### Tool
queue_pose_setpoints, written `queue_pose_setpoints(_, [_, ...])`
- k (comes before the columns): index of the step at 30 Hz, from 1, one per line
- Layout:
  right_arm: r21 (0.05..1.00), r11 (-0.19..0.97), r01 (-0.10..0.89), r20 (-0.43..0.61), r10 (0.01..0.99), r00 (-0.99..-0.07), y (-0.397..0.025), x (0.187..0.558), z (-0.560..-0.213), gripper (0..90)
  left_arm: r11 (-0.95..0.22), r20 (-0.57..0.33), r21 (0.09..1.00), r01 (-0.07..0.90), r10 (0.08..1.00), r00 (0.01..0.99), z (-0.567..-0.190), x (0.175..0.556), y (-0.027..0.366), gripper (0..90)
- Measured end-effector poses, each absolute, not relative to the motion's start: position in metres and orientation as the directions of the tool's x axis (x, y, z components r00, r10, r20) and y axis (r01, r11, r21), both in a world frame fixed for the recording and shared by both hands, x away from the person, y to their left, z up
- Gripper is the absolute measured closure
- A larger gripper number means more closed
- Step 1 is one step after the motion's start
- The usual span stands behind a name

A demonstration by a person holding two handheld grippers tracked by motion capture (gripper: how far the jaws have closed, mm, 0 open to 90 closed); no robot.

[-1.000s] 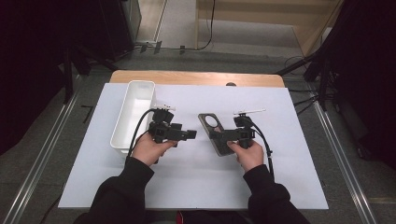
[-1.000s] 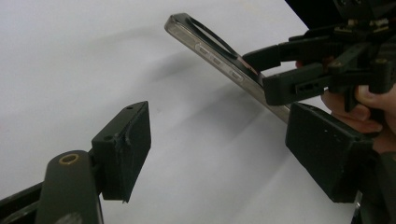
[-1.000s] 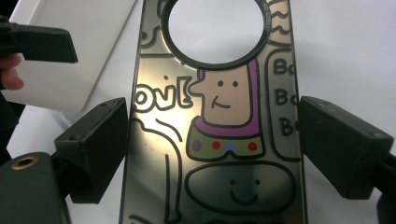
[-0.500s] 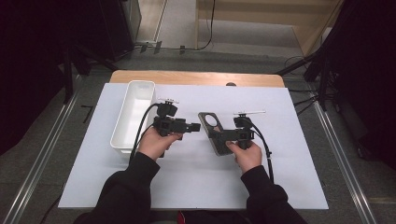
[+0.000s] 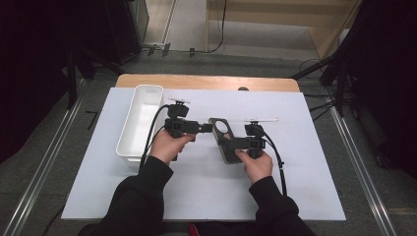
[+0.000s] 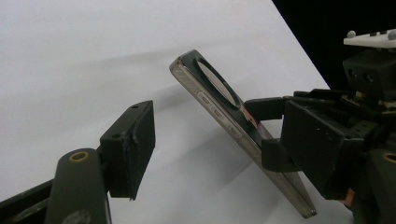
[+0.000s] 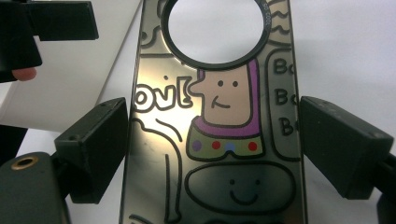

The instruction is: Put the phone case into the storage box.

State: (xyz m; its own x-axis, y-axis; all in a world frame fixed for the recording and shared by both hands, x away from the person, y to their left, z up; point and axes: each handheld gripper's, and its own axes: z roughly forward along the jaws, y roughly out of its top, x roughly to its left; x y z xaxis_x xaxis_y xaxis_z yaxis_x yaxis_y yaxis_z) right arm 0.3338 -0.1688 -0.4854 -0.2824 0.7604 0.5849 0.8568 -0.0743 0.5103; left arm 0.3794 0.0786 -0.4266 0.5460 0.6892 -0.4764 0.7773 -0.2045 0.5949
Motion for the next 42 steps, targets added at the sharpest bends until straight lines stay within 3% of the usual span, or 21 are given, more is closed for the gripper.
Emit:
queue_pose_setpoints(14, [0.523, -0.122, 0.843, 0.606, 0.749, -0.267, -0.162, 0.331, -0.485, 10.6, -0.187, -0.489, 0.569, 0.801, 0.706, 0.512, -0.43, 0.396, 0.067, 26.1])
queue_pose_setpoints(31, [0.535, -0.15, 0.831, 0.619, 0.74, -0.265, -0.156, 0.329, -0.486, 10.6, -0.096, -0.563, 0.522, 0.848, 0.708, 0.427, -0.437, 0.405, 0.067, 35.6])
queue_pose_setpoints(42, [0.545, -0.176, 0.82, 0.633, 0.728, -0.264, -0.151, 0.325, -0.487, 10.6, -0.097, -0.556, 0.511, 0.854, 0.721, 0.415, -0.434, 0.407, 0.057, 39.7])
